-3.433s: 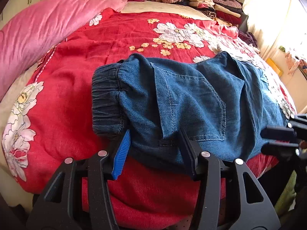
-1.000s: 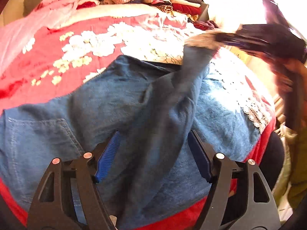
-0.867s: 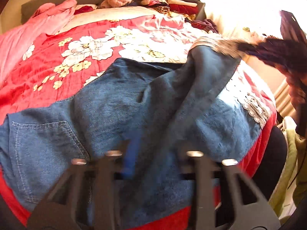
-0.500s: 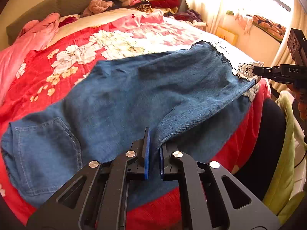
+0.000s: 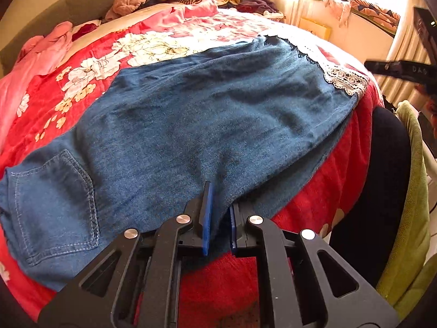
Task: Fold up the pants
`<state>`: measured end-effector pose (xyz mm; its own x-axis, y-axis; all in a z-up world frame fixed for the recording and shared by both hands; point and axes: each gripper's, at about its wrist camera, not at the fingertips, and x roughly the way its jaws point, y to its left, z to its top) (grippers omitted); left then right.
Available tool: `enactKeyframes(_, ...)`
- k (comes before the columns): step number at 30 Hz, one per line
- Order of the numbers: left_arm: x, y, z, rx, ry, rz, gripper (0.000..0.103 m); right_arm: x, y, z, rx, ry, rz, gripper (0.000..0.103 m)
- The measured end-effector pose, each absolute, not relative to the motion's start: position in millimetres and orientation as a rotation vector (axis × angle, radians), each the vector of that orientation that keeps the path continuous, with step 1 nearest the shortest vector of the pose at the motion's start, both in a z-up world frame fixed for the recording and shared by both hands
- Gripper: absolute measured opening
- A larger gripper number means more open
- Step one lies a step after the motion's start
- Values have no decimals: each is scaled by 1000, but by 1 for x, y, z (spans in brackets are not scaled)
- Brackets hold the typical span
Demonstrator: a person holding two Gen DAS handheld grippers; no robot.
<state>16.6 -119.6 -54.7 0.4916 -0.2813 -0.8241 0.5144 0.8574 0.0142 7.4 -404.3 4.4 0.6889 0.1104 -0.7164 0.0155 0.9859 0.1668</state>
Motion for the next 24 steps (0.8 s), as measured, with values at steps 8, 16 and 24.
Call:
enactKeyframes(8, 1, -121, -55, 294, 961, -531, 31, 32, -363, -48, 30, 1016, 141, 31)
enactKeyframes(16, 38, -91, 5, 231, 835, -445, 50, 38, -374, -4, 86, 888, 206, 35)
enactKeyframes(24, 173, -68, -5, 97, 935, -322, 52, 123, -400, 15, 153, 844, 201, 35)
